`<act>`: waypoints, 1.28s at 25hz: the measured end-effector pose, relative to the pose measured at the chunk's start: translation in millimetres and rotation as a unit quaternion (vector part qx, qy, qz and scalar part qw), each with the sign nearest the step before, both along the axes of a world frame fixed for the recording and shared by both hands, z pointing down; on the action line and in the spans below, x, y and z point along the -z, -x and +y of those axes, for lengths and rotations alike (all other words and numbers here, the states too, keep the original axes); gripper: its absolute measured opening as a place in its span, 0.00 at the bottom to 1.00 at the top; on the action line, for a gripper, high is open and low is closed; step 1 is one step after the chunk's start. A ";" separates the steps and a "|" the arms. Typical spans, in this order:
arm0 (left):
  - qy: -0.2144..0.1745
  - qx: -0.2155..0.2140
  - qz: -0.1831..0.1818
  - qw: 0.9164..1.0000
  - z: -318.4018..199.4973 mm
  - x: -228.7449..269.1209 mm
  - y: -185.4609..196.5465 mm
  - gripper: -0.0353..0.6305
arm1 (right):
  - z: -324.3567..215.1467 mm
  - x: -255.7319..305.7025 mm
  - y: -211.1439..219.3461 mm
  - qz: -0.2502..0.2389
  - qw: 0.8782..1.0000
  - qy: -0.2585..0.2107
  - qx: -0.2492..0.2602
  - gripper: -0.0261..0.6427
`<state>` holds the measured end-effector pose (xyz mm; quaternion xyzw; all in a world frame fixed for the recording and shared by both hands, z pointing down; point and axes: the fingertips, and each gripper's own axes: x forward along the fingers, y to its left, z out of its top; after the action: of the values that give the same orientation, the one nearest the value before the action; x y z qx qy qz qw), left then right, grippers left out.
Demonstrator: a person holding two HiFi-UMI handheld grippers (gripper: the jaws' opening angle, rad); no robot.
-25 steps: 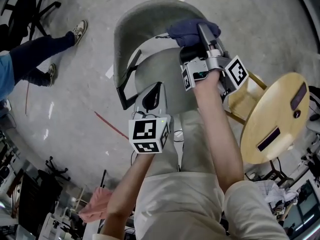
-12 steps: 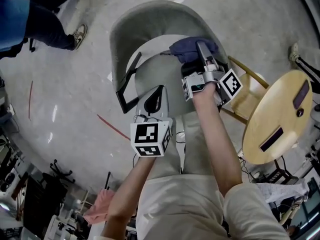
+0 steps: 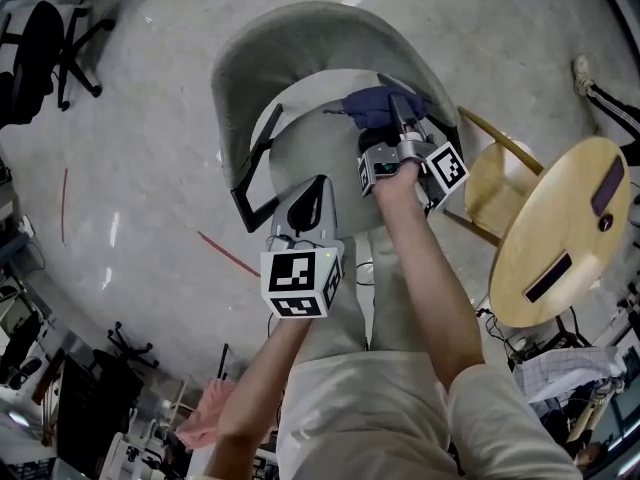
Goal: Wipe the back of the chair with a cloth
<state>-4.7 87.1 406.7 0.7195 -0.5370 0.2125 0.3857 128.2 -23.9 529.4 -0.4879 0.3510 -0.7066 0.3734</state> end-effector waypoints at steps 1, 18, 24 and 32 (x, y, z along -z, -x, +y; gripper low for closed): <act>0.002 -0.001 0.000 1.000 -0.3 -0.9 0.2 0.05 | 0.8 -4.3 -0.1 0.002 1.000 0.006 -0.003 0.16; 0.017 -0.009 0.001 1.000 -25.0 -12.3 5.6 0.05 | -10.4 -71.3 -22.5 0.002 0.985 0.096 -0.141 0.16; 0.022 -0.012 0.003 1.000 -29.4 -16.1 0.9 0.05 | -20.7 -78.1 -26.1 -0.015 0.981 0.100 -0.168 0.16; 0.019 -0.009 0.005 1.000 -33.6 -17.0 -0.4 0.05 | -24.1 -69.4 -21.8 -0.043 0.978 0.093 -0.184 0.16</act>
<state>-4.3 53.4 423.6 0.7179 -0.5246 0.2228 0.3998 150.0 -48.0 598.8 -0.5457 0.1715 -0.6760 0.4646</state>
